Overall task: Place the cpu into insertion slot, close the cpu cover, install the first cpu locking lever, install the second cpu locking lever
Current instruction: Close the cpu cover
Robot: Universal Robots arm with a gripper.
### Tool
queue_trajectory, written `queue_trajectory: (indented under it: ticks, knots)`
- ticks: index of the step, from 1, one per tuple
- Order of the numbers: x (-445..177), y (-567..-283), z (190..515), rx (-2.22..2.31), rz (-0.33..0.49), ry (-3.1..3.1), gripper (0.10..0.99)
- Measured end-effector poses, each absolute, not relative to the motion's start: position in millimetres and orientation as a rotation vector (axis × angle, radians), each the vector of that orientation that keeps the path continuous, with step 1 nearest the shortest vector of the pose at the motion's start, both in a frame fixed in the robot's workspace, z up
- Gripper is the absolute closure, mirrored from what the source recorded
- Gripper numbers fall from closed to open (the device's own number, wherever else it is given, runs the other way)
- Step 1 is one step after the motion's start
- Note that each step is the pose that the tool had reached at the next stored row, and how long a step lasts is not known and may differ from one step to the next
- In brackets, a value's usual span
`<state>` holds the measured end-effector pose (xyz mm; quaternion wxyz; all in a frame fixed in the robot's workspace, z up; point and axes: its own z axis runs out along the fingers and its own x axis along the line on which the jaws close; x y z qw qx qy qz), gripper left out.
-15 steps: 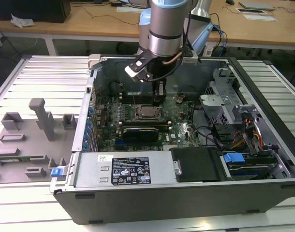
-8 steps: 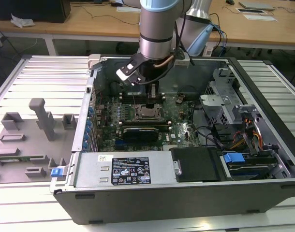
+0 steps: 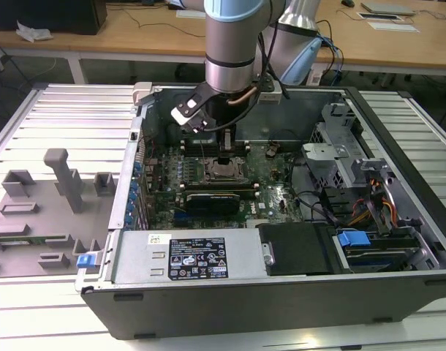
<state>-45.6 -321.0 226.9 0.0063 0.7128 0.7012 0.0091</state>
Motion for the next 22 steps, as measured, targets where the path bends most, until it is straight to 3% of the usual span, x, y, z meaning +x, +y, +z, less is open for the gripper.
queue_trajectory:
  ticks: [22]
  knots:
    - [-45.6,-320.9,226.8,1.689,0.032,2.639,0.980]
